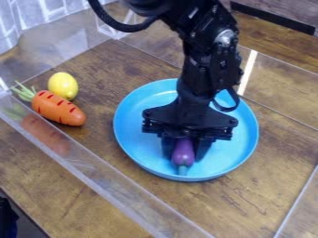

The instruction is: Remove the purple eggplant from the blue tray and put it on the table

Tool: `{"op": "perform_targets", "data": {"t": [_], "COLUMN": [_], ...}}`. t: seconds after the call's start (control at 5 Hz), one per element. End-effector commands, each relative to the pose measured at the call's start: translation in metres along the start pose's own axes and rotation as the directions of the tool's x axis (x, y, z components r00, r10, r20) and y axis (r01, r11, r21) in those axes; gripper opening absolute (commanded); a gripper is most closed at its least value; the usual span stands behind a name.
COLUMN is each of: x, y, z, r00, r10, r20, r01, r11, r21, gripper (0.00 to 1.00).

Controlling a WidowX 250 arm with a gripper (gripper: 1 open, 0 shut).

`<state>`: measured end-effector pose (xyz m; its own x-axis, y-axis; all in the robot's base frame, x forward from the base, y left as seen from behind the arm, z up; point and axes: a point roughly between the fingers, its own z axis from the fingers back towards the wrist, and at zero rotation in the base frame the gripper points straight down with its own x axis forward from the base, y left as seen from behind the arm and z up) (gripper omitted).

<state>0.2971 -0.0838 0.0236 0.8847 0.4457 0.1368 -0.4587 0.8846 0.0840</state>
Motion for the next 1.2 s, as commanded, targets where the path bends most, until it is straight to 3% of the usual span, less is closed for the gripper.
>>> {"op": "perform_targets", "data": {"t": [0.0,0.6,1.0], "x": [0.009,0.02,0.038], "y": [-0.001,-0.001,0.0], "z": [0.021,0.036,0.064], "r00": [0.999,0.998,0.995], "r10": [-0.013,-0.044,-0.063], "r20": [0.039,0.05,0.077], "r01": [0.014,0.045,0.066], "r11": [1.0,0.999,0.997], "r21": [-0.027,-0.024,-0.027], "gripper": [0.0,0.0,0.0]}}
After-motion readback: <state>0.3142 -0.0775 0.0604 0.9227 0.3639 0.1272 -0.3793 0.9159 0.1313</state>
